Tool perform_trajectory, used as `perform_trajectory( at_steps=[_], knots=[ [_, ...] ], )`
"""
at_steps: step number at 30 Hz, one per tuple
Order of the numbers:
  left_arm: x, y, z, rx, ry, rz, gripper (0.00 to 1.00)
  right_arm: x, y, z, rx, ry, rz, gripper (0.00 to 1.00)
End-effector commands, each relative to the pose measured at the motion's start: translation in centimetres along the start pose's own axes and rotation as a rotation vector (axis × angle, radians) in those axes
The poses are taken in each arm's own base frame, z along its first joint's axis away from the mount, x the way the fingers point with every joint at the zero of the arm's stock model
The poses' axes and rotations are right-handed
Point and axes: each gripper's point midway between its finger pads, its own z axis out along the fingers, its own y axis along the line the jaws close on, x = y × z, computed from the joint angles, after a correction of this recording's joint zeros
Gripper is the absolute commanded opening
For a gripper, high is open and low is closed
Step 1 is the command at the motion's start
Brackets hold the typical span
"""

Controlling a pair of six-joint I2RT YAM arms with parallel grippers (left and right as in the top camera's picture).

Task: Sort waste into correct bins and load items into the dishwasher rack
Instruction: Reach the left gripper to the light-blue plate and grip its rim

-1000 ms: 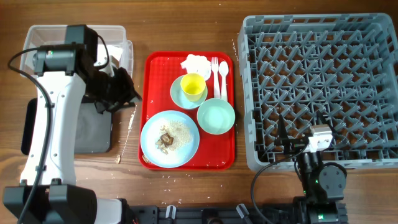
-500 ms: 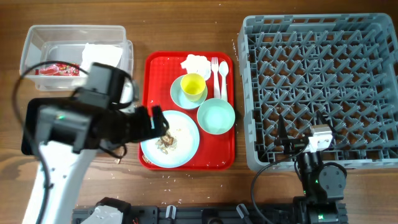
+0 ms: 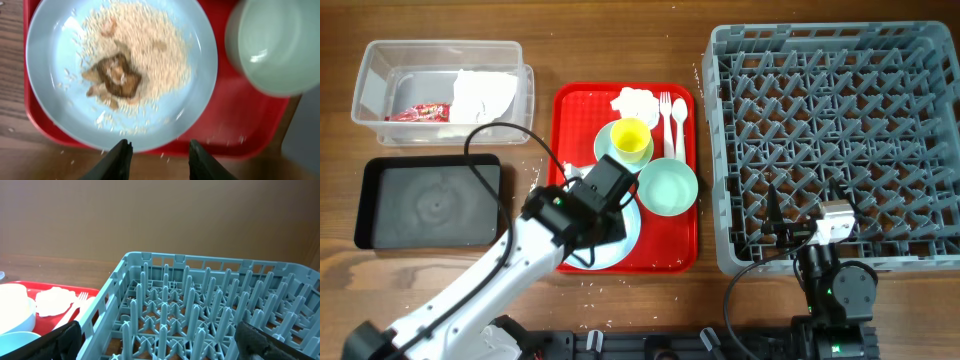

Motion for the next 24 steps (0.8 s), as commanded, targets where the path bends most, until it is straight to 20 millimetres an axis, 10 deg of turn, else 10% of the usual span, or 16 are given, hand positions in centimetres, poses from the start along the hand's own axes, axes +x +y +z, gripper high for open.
perform_trajectory(
  at_steps=[1, 5, 10, 19, 24],
  knots=[
    [-3.1, 1.9, 1.4, -0.082, -0.091, -0.185, 0.39, -0.2, -0.3, 0.0, 0.017, -0.010, -0.010, 1.00],
    [-4.9, 2.1, 1.8, -0.026, -0.087, -0.320, 0.42, -0.2, -0.3, 0.0, 0.017, -0.010, -0.010, 1.00],
    [-2.3, -0.6, 2.2, 0.053, 0.023, -0.264, 0.57, -0.2, -0.3, 0.0, 0.017, -0.010, -0.010, 1.00],
    [4.0, -2.6, 6.8, -0.105, 0.126, 0.074, 0.50, -0.2, -0.3, 0.0, 0.017, -0.010, -0.010, 1.00],
    [4.0, -3.2, 7.3, -0.087, 0.126, 0.195, 0.47, -0.2, -0.3, 0.0, 0.017, -0.010, -0.010, 1.00]
  ],
)
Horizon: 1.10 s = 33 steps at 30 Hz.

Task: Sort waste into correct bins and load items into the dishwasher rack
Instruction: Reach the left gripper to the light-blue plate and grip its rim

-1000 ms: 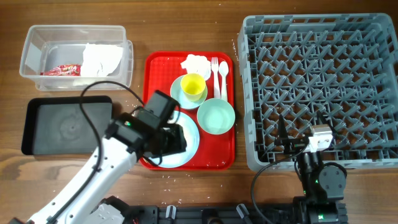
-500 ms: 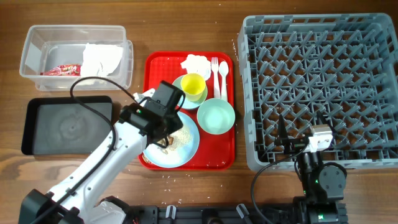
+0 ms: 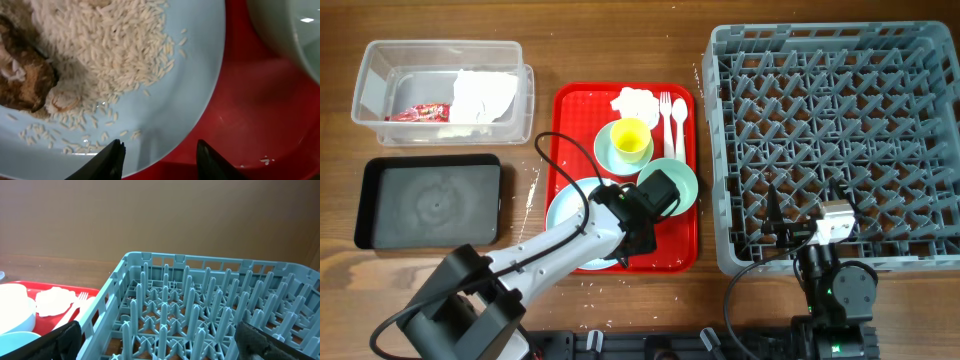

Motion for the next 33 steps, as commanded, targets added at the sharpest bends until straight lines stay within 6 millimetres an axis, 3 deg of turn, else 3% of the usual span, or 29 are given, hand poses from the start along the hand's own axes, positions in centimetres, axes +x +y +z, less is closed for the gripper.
perform_trajectory(
  at_steps=[1, 6, 13, 17, 21, 23, 24, 33],
  knots=[
    [-0.4, 0.0, 0.1, -0.006, -0.024, 0.126, 0.47, -0.2, -0.3, 0.0, 0.017, -0.010, -0.010, 1.00],
    [0.2, -0.3, 0.7, -0.016, -0.008, 0.299, 0.48, -0.2, -0.3, 0.0, 0.017, -0.010, -0.010, 1.00],
    [0.8, 0.4, 3.0, -0.078, 0.044, 0.329, 0.43, -0.2, -0.3, 0.0, 0.017, -0.010, -0.010, 1.00],
    [0.6, 0.4, 3.2, -0.084, 0.039, 0.328, 0.40, -0.2, -0.3, 0.0, 0.017, -0.010, -0.010, 1.00],
    [0.3, 0.4, 3.1, -0.094, 0.022, 0.328, 0.18, -0.2, -0.3, 0.0, 0.017, -0.010, -0.010, 1.00],
    [0.2, 0.4, 3.1, -0.093, 0.021, 0.328, 0.14, -0.2, -0.3, 0.0, 0.017, -0.010, -0.010, 1.00],
    [0.2, 0.3, 3.0, -0.093, 0.021, 0.328, 0.06, -0.2, -0.3, 0.0, 0.017, -0.010, -0.009, 1.00],
    [-0.5, -0.3, 1.9, -0.095, 0.007, 0.328, 0.04, -0.2, -0.3, 0.0, 0.017, -0.010, -0.009, 1.00]
  ],
)
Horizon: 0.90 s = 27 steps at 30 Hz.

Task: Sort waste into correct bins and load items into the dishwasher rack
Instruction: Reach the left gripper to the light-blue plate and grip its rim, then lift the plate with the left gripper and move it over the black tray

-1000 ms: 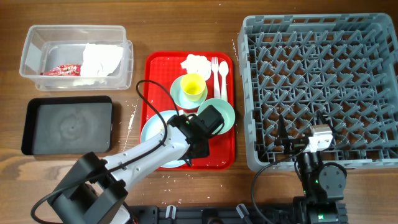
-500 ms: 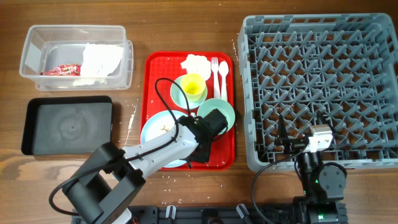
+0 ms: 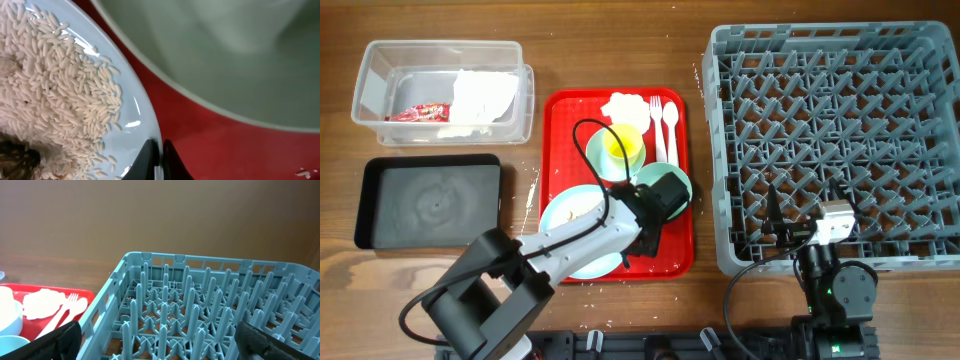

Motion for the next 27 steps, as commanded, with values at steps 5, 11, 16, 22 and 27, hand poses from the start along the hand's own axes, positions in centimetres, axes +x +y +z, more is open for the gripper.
perform_trajectory(
  at_steps=[5, 11, 16, 22, 27],
  knots=[
    [-1.0, 0.3, -1.2, -0.042, -0.008, -0.017, 0.04, -0.2, -0.3, 0.0, 0.017, -0.010, -0.010, 1.00],
    [-2.3, 0.2, -2.4, -0.059, -0.045, -0.019, 0.04, -0.2, -0.3, 0.0, 0.017, -0.010, -0.010, 1.00],
    [-2.9, 0.1, -3.2, -0.061, -0.061, -0.021, 0.04, -0.2, -0.3, 0.0, 0.017, -0.010, -0.010, 1.00],
    [-3.8, 0.6, -4.4, -0.103, -0.092, -0.021, 0.04, -0.2, -0.3, 0.0, 0.017, -0.010, -0.010, 1.00],
    [-4.0, 1.7, -5.1, -0.162, -0.106, -0.025, 0.04, -0.2, -0.3, 0.0, 0.017, -0.010, -0.009, 1.00]
  ],
)
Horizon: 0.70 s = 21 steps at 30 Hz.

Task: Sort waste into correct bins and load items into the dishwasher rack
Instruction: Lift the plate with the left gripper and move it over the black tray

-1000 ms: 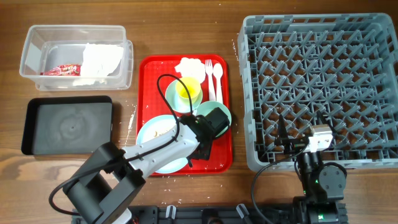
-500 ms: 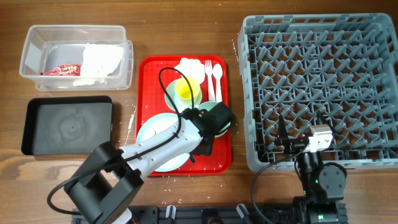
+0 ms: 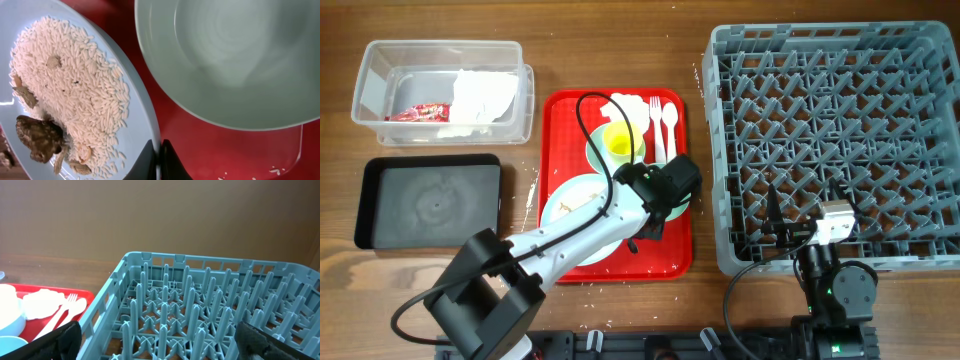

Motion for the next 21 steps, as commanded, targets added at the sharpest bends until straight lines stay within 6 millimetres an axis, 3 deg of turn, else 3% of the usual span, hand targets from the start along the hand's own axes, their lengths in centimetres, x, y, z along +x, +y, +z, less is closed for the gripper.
perform_trajectory(
  at_steps=[1, 12, 21],
  knots=[
    [-1.1, 0.8, -0.6, -0.054, -0.041, -0.019, 0.04, -0.2, -0.3, 0.0, 0.017, -0.010, -0.010, 1.00],
    [-1.7, 0.7, -1.3, -0.051, -0.053, -0.021, 0.04, -0.2, -0.3, 0.0, 0.017, -0.010, -0.009, 1.00],
    [-2.7, 2.7, -3.1, -0.137, -0.084, -0.074, 0.04, -0.2, -0.3, 0.0, 0.017, -0.010, -0.009, 1.00]
  ],
)
